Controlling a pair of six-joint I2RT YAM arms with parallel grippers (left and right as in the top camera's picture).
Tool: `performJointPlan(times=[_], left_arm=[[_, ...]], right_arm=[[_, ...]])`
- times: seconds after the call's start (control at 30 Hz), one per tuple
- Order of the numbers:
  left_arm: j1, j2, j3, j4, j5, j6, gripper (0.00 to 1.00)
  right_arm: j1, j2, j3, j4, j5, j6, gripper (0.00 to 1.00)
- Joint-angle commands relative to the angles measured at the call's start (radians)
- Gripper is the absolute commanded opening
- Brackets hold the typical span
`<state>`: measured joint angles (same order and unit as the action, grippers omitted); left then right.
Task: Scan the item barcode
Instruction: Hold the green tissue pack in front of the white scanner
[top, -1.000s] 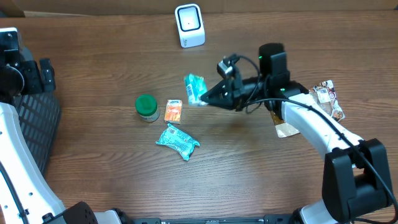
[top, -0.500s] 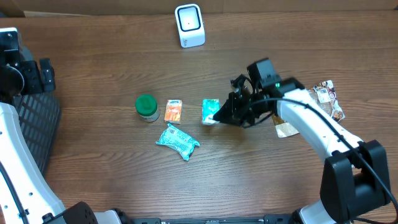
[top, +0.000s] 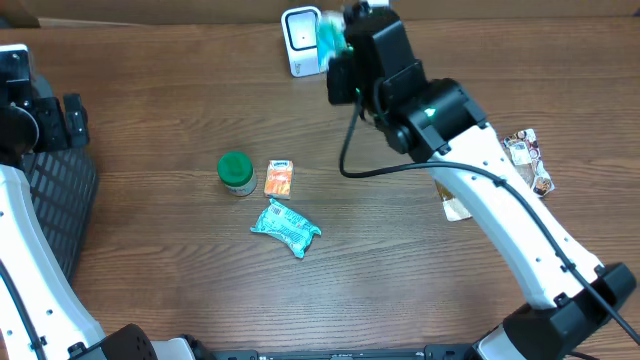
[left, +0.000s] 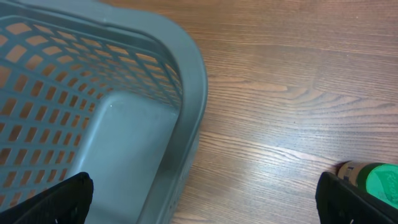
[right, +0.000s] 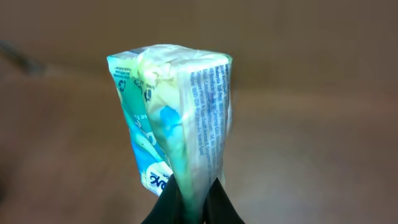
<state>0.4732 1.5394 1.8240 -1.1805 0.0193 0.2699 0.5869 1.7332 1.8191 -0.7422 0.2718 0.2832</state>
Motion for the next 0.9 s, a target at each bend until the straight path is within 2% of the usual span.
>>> performJointPlan(times=[0.0,0.13,0.27,0.37,0.43,0.67,0.77,0.87], left_arm=[[0.004,0.005,0.004,0.003,0.0,0.022,1.0],[0.004,0.005,0.004,0.003,0.0,0.022,0.99],[0.004,0.005,0.004,0.003,0.0,0.022,1.0],[0.004,0.005,0.004,0.003,0.0,0.022,1.0],[0.004,0.005,0.004,0.003,0.0,0.022,1.0],[0.004,0.005,0.004,0.003,0.0,0.022,1.0],[0.004,0.005,0.004,0.003,0.0,0.022,1.0],[0.004,0.005,0.004,0.003,0.0,0.022,1.0]], right_arm=[[0.008,0.095,0.018,0.146,0.26,-0.187,0.04],[0.008,0.23,0.036,0.344,0.385,-0.349,0.04],[0.009,0.394,0.169,0.383,0.446,-0.465,0.04],[0.009,0.499,0.269,0.4,0.449,-0.515,0.04],[0.008,0.553,0.292,0.47,0.439,-0.565,0.04],[-0.004,0.71,0.29,0.744,0.325,-0.91,0.04],[-0.013,0.751,0.289,0.776,0.317,-1.049,0.04],[-0.025,0.771,0.289,0.779,0.316,-1.078,0.04]])
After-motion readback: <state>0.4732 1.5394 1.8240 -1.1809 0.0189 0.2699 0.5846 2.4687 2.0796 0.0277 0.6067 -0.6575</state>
